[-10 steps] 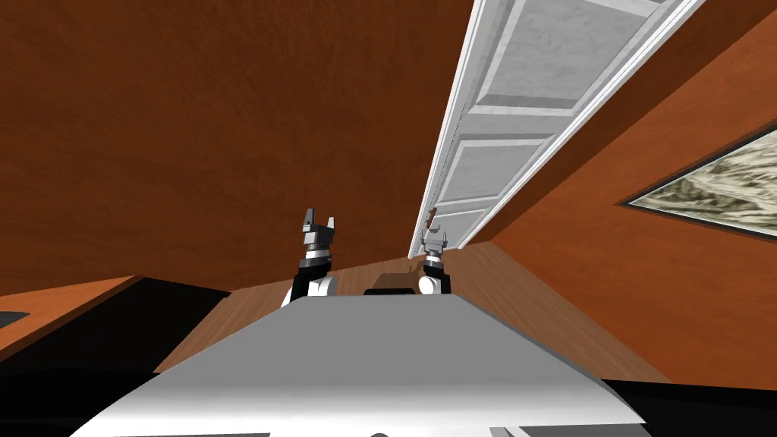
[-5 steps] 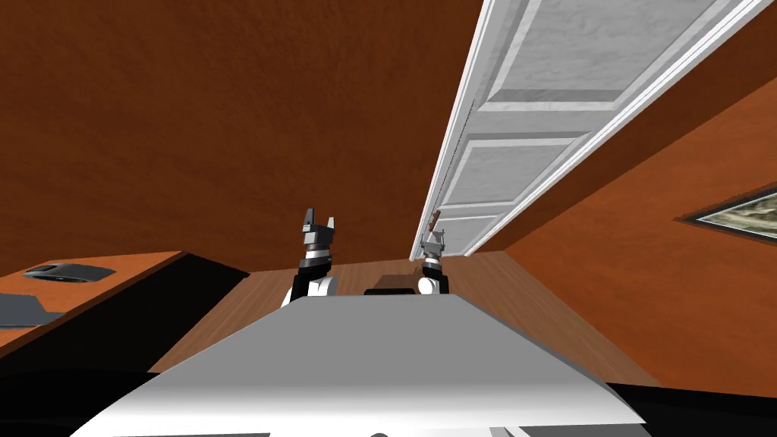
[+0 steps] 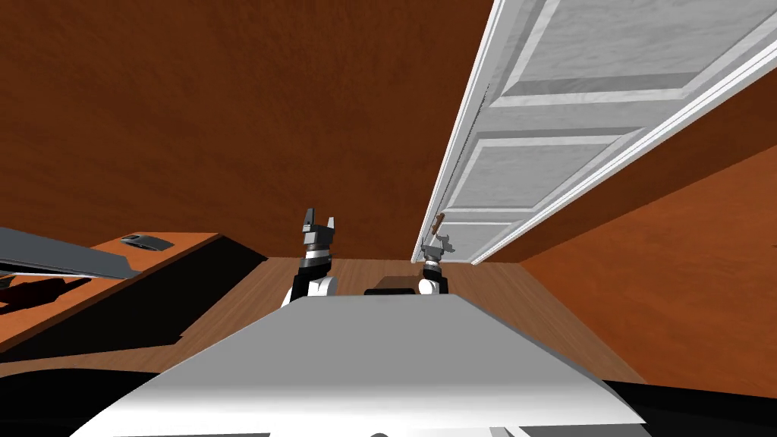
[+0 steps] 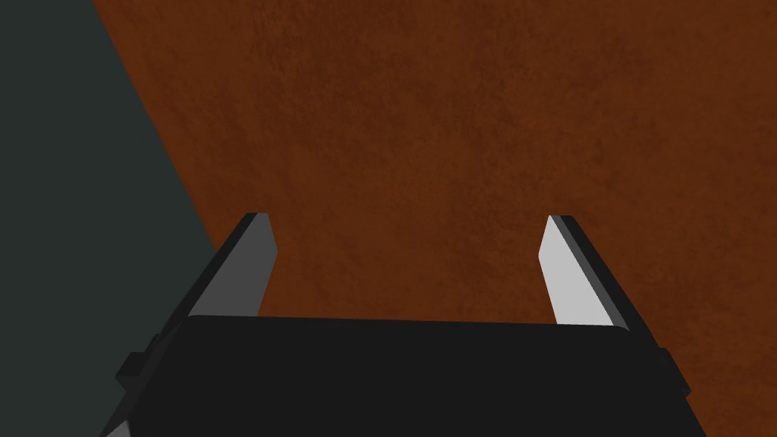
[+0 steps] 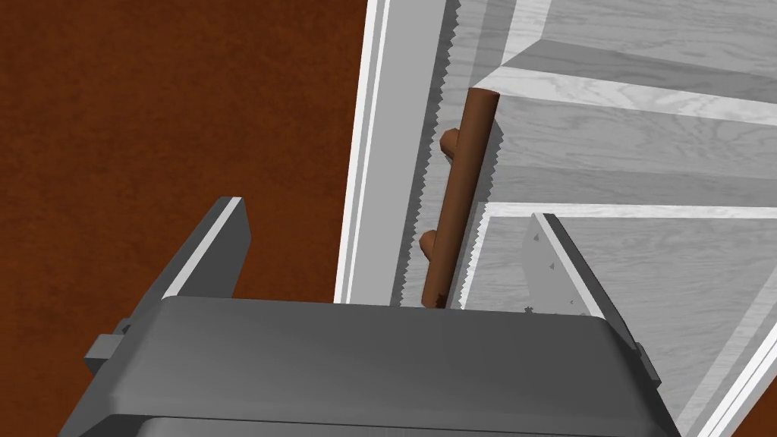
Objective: Pull the door open
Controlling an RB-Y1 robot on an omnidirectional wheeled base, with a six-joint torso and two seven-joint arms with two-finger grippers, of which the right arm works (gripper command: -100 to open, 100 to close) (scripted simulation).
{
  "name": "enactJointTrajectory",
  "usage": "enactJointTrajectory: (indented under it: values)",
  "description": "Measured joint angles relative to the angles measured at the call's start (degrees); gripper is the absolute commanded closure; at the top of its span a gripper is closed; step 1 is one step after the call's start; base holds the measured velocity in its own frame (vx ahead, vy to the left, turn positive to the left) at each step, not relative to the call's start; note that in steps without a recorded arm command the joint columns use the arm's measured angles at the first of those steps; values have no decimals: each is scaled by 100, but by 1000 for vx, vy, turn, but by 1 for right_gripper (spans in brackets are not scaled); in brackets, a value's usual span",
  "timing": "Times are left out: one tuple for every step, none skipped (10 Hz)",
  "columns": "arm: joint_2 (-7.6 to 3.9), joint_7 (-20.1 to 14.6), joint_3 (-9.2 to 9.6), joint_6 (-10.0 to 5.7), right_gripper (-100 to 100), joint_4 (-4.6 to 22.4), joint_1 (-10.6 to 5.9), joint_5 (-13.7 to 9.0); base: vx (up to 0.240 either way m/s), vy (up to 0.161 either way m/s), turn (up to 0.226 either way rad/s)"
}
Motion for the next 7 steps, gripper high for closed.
enactJointTrajectory:
  values:
    - [-41,-76,80,-63,-100,83,-15,-128,-12,-124,188]
    - [-78,-160,152,-120,-100,208,-68,-261,-18,-127,212]
    - [-114,-263,226,-184,-100,353,-125,-388,-41,-115,192]
    - [-153,-310,293,-230,-100,400,-143,-530,-32,-139,218]
    - [-192,-363,356,-271,-100,485,-184,-667,-3,-142,203]
    - [-230,-433,416,-314,-100,591,-233,-797,-16,-117,211]
    - [-275,-522,484,-369,-100,699,-267,-914,-44,-106,198]
